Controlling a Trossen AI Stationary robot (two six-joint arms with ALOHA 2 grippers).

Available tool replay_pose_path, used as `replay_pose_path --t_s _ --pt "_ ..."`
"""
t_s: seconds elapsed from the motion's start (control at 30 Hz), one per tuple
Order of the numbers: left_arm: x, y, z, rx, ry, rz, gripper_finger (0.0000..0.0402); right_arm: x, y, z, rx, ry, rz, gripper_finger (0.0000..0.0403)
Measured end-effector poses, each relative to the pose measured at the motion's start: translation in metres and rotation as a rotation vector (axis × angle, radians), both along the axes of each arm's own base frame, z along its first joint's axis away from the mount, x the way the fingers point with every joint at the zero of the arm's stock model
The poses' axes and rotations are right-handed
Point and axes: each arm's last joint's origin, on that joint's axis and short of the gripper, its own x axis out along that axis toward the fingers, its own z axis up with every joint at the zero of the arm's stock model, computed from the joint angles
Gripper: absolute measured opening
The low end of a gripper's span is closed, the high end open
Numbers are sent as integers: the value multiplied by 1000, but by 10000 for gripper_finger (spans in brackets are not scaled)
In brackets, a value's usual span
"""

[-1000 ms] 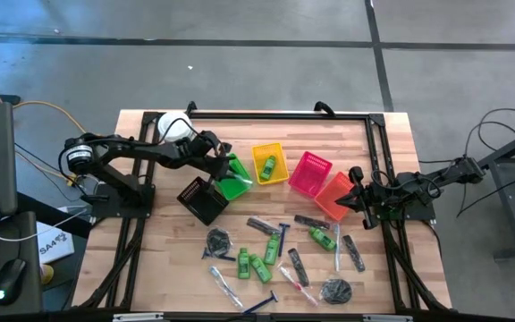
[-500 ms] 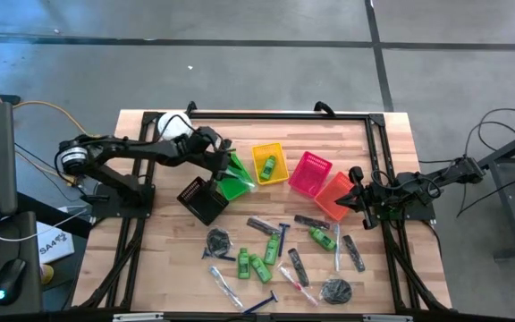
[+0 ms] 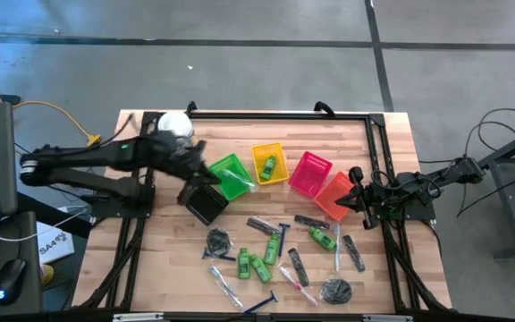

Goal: Pick & Place Travel size toiletries
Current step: Put the blue razor into the black bin

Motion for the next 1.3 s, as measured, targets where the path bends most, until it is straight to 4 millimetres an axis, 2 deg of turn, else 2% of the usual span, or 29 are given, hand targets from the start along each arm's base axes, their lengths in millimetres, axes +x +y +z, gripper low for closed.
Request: replay_pose_path --t_s 0.07,0.17,0.27,0.4,0.57,0.97,1.3 --pt "-17 -11 2 9 -30 28 9 0 0 0 3 3 1 3" --pt "-40 -23 -10 36 -93 45 2 0 0 0 4 4 1 3" --pt "-57 -29 -30 44 -178 64 2 0 0 0 5 3 -2 3" --pt "-70 -28 -67 37 -278 110 1 0 0 0 6 4 -1 3" --pt "-81 -24 -105 74 -327 144 0 0 0 0 14 5 0 3" --pt "-91 -21 -153 69 -359 187 0 0 0 0 52 13 3 3" --pt "-90 -21 -160 41 -370 188 0 0 0 -1 49 15 2 3"
